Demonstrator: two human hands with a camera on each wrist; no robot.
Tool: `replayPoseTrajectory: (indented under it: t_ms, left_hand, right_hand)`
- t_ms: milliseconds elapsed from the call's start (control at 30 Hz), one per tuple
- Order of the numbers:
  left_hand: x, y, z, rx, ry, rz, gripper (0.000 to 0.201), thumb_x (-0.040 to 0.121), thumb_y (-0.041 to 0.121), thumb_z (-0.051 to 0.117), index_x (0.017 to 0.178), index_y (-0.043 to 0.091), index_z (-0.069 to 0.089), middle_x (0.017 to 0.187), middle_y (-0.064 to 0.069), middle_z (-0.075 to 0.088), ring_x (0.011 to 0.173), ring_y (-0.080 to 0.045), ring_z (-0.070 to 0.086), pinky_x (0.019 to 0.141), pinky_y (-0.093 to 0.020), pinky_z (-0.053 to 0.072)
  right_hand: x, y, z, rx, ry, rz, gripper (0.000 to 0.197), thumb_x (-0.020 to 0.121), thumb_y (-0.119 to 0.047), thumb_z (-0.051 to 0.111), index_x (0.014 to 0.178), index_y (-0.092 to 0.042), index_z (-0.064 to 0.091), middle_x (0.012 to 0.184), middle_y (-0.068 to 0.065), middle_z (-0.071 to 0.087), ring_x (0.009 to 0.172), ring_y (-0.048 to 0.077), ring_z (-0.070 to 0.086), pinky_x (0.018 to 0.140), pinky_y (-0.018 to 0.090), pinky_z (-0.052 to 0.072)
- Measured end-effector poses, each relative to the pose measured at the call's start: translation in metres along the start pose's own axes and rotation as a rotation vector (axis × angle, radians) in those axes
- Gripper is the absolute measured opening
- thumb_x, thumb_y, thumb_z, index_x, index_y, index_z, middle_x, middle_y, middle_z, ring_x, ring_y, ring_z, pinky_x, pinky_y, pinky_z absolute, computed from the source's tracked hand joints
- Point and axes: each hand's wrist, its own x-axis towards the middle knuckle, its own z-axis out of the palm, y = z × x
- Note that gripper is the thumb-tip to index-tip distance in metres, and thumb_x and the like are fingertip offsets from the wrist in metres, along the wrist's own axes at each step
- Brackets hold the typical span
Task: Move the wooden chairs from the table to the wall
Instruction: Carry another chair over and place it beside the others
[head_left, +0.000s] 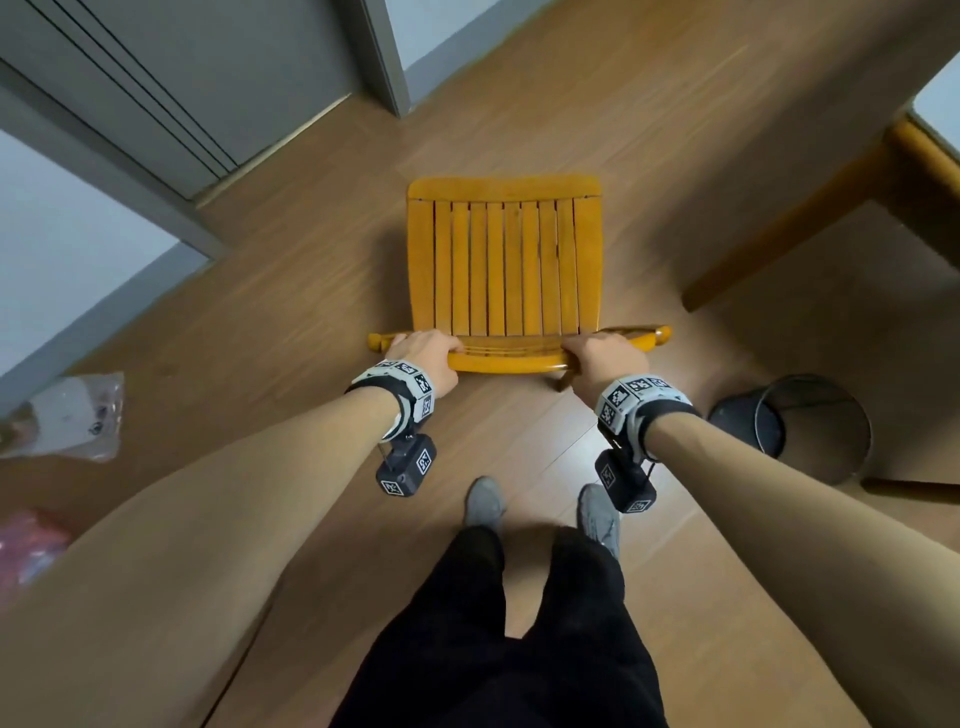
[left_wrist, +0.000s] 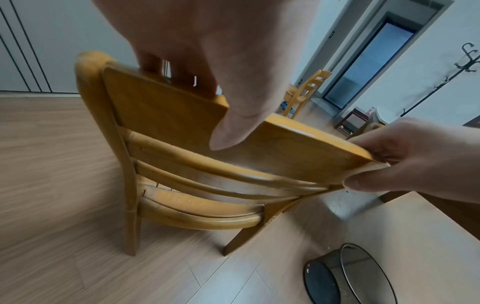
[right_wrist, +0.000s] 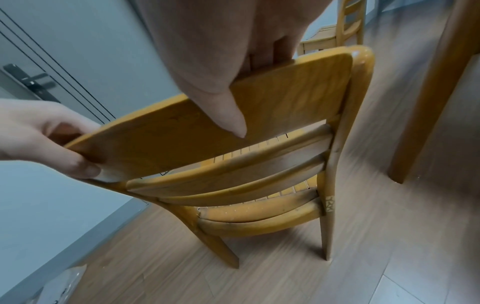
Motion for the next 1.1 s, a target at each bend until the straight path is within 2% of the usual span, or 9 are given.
replayPoseTrajectory:
  t_ms: [67, 133, 233, 467, 600, 767, 900, 1000, 1100]
  left_hand:
    - [0.003, 0.001, -0.002, 0.015, -0.028, -0.009, 0.041, 0.09, 0.016, 0.058, 0.125, 0.037, 0.066, 0.115, 0.004, 0.067, 0.101, -0.025, 0.062, 0.085, -0.037, 0.052]
    - [0.004, 0.002, -0.005, 0.094, -0.032, 0.0, 0.035, 0.093, 0.019, 0.059, 0.122, 0.037, 0.067, 0.11, 0.004, 0.068, 0.097, -0.025, 0.063, 0.07, -0.033, 0.049]
    - [0.006, 0.004, -0.017, 0.142, -0.026, 0.019, 0.031, 0.094, 0.024, 0.061, 0.122, 0.035, 0.066, 0.109, 0.004, 0.067, 0.099, -0.024, 0.063, 0.07, -0.032, 0.045]
    - [0.041, 0.014, -0.101, 0.115, 0.001, 0.022, 0.014, 0.089, 0.022, 0.062, 0.094, 0.024, 0.075, 0.086, 0.001, 0.07, 0.078, -0.023, 0.064, 0.063, -0.032, 0.045]
    - [0.064, 0.026, -0.141, 0.1, 0.008, 0.01, 0.017, 0.088, 0.018, 0.06, 0.093, 0.023, 0.076, 0.081, 0.002, 0.065, 0.077, -0.024, 0.062, 0.064, -0.032, 0.046]
    - [0.104, 0.048, -0.186, 0.074, 0.013, 0.024, 0.029, 0.091, 0.015, 0.061, 0.115, 0.023, 0.074, 0.092, 0.002, 0.062, 0.084, -0.024, 0.058, 0.072, -0.034, 0.053]
    - [0.142, 0.068, -0.218, 0.068, 0.006, 0.038, 0.024, 0.088, 0.012, 0.063, 0.107, 0.02, 0.076, 0.085, 0.003, 0.061, 0.08, -0.024, 0.06, 0.069, -0.033, 0.054]
    - [0.17, 0.084, -0.235, 0.09, -0.03, 0.066, 0.022, 0.087, 0.01, 0.063, 0.104, 0.017, 0.075, 0.089, -0.001, 0.065, 0.079, -0.023, 0.059, 0.07, -0.035, 0.056]
    - [0.201, 0.104, -0.253, 0.135, -0.073, 0.092, 0.019, 0.087, 0.009, 0.062, 0.098, 0.018, 0.075, 0.085, 0.0, 0.067, 0.077, -0.023, 0.065, 0.068, -0.036, 0.058]
  right_hand:
    - [0.008, -0.004, 0.0, -0.036, -0.041, 0.043, 0.007, 0.089, -0.018, 0.064, 0.091, -0.024, 0.065, 0.082, -0.001, 0.065, 0.082, 0.024, 0.061, 0.071, 0.038, 0.058]
    - [0.013, -0.006, -0.005, -0.052, -0.092, 0.056, 0.004, 0.091, -0.022, 0.066, 0.091, -0.025, 0.065, 0.082, -0.001, 0.065, 0.08, 0.023, 0.064, 0.072, 0.039, 0.06]
    - [0.017, -0.005, -0.022, -0.08, -0.148, 0.043, 0.003, 0.093, -0.024, 0.065, 0.095, -0.027, 0.065, 0.087, 0.0, 0.066, 0.083, 0.024, 0.067, 0.073, 0.04, 0.061]
    - [0.056, 0.001, -0.104, -0.04, -0.139, 0.041, 0.005, 0.091, -0.029, 0.067, 0.096, -0.029, 0.066, 0.089, -0.002, 0.066, 0.085, 0.022, 0.065, 0.076, 0.038, 0.058]
    - [0.081, 0.012, -0.147, -0.046, -0.15, 0.037, 0.013, 0.09, -0.029, 0.069, 0.103, -0.028, 0.068, 0.092, -0.002, 0.066, 0.085, 0.023, 0.063, 0.073, 0.034, 0.052]
    - [0.118, 0.036, -0.194, -0.041, -0.127, 0.012, 0.015, 0.092, -0.031, 0.067, 0.107, -0.029, 0.068, 0.095, -0.001, 0.065, 0.084, 0.024, 0.058, 0.072, 0.033, 0.046]
    - [0.147, 0.061, -0.224, -0.033, -0.112, 0.028, 0.016, 0.092, -0.033, 0.067, 0.108, -0.03, 0.069, 0.096, -0.001, 0.063, 0.086, 0.024, 0.059, 0.075, 0.035, 0.048]
    - [0.164, 0.082, -0.237, -0.019, -0.118, 0.055, 0.019, 0.093, -0.034, 0.067, 0.111, -0.031, 0.069, 0.1, -0.001, 0.066, 0.092, 0.025, 0.063, 0.076, 0.035, 0.049]
    - [0.181, 0.104, -0.251, -0.008, -0.124, 0.088, 0.017, 0.093, -0.033, 0.066, 0.109, -0.028, 0.07, 0.101, 0.0, 0.066, 0.091, 0.025, 0.062, 0.073, 0.034, 0.046]
